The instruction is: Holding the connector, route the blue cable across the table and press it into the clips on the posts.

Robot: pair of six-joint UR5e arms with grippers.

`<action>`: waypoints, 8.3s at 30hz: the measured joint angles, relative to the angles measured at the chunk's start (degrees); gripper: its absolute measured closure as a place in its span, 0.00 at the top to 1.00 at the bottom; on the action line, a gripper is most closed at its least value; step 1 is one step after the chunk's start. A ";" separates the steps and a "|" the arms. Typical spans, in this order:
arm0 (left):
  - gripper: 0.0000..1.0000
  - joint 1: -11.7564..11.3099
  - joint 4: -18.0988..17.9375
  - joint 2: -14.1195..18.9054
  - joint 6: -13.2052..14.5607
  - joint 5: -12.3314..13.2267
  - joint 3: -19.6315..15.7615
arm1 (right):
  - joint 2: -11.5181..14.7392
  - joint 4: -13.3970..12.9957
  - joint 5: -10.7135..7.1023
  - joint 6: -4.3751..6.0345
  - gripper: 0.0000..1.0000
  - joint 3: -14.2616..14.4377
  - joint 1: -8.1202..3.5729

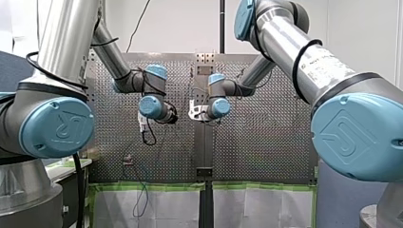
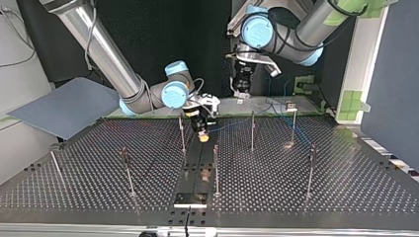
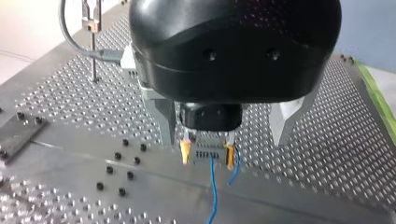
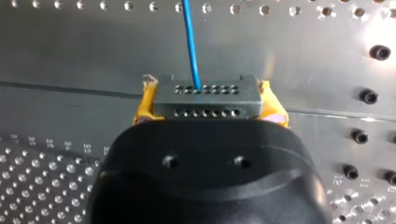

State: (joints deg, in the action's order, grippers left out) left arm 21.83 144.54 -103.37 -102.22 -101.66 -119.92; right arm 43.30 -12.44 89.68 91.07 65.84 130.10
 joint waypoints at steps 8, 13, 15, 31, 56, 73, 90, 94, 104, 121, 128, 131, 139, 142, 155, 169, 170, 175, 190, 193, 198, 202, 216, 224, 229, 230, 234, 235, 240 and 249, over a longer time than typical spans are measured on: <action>1.00 0.83 1.11 -3.59 -0.36 -1.05 4.07 | 0.00 0.02 -0.02 0.00 0.00 -0.11 -0.49; 1.00 0.83 1.35 -5.90 -0.42 -2.26 6.41 | 0.00 -0.04 0.04 0.00 0.00 -0.09 -0.76; 1.00 0.80 1.74 -6.73 -0.47 -2.58 7.55 | 0.00 -0.05 0.06 0.00 0.00 -0.10 -0.83; 1.00 1.21 3.51 -12.03 -0.34 -3.03 16.98 | -0.01 -0.16 0.07 0.00 0.00 -0.11 -1.10; 1.00 -1.25 6.06 -22.04 -0.08 -5.07 29.33 | -0.02 -0.27 0.06 0.00 0.00 -0.40 -1.65; 0.76 -0.51 7.38 -24.00 1.61 -9.83 29.98 | -0.06 -0.67 0.14 0.08 0.00 -0.40 -1.91; 0.00 -0.39 5.75 -23.98 4.29 -14.90 30.00 | -0.03 -0.76 -0.02 0.08 0.00 -0.40 -2.18; 0.00 -0.24 5.34 -23.94 4.17 -13.63 30.01 | -0.05 -0.74 -0.09 0.09 0.00 -0.40 -2.18; 0.00 0.17 7.09 -22.85 1.83 -14.65 30.00 | 0.57 0.94 0.29 -0.86 0.00 -1.02 -2.27; 0.00 0.07 10.06 -15.74 0.18 -11.93 23.72 | 8.56 8.10 2.77 0.64 0.00 3.54 -1.87; 0.00 0.55 12.40 -11.80 0.85 -10.97 20.87 | 12.48 9.22 2.64 1.26 0.00 7.45 -1.49; 0.00 0.75 12.69 -10.04 0.87 -10.33 20.18 | 14.14 9.69 2.73 1.32 0.00 8.67 -1.41; 0.00 2.03 13.45 -6.20 1.16 -7.08 19.94 | 18.29 11.92 2.73 1.37 0.00 9.30 -1.42; 0.00 2.53 13.66 -4.74 1.01 -6.30 19.93 | 19.87 12.48 2.71 1.37 0.00 9.29 -1.60; 0.00 2.99 14.61 1.97 -0.77 -6.09 19.92 | 26.17 13.74 2.42 1.07 0.00 9.27 -2.04; 0.00 1.86 14.92 8.51 -2.21 -4.69 21.05 | 33.27 14.83 1.71 0.75 0.00 9.29 -2.27; 0.00 1.63 14.99 9.12 -2.36 -4.17 21.42 | 33.66 14.87 1.71 0.75 0.00 9.30 -2.34; 0.00 0.80 16.25 10.98 -2.50 -1.71 23.07 | 35.56 15.00 1.73 0.67 0.00 9.68 -2.84; 0.00 -0.71 17.46 7.33 -2.28 -1.44 23.68 | 31.33 14.80 1.71 -0.08 0.00 10.05 -3.37; 0.00 -0.90 17.44 6.41 -1.54 -1.30 23.68 | 30.97 14.72 1.35 -0.09 0.00 10.06 -3.38; 0.00 -1.15 16.18 4.37 -0.68 -0.85 23.73 | 29.86 14.58 0.88 -0.09 0.00 10.08 -3.45; 0.00 -1.55 15.43 3.86 -0.75 -0.45 24.51 | 29.21 14.39 0.85 -0.09 0.00 10.07 -3.55; 0.00 -3.03 14.12 1.01 -1.04 0.64 26.00 | 28.11 13.68 -0.09 0.13 0.00 10.02 -5.02; 0.00 -3.93 13.70 0.66 -1.88 1.75 29.28 | 27.58 13.32 -0.83 0.19 0.00 9.02 -5.57; 0.00 -4.63 14.27 -0.15 -2.01 2.01 31.00 | 27.12 13.38 -0.96 0.31 0.00 7.77 -5.69; 0.00 -4.80 14.56 -0.61 -1.98 2.09 31.40 | 27.03 13.40 -0.97 0.34 0.00 7.48 -5.75; 0.00 -5.18 15.50 -2.17 -1.72 2.39 32.83 | 26.23 13.56 -1.05 0.46 0.00 6.08 -6.20; 0.00 -5.22 15.63 -2.59 -1.67 2.44 33.24 | 25.97 13.59 -1.06 0.46 0.00 5.80 -6.34; 0.00 -5.36 16.15 -5.08 -1.52 2.44 35.25 | 24.36 13.69 -1.11 0.41 0.00 4.43 -7.20; 0.00 -6.61 17.69 -9.55 -0.98 2.59 37.50 | 23.10 13.66 -1.57 0.11 0.00 2.83 -8.75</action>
State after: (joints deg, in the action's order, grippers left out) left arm 15.22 162.23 -112.92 -103.20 -99.07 -82.42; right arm 66.39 1.22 88.11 91.19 68.67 121.35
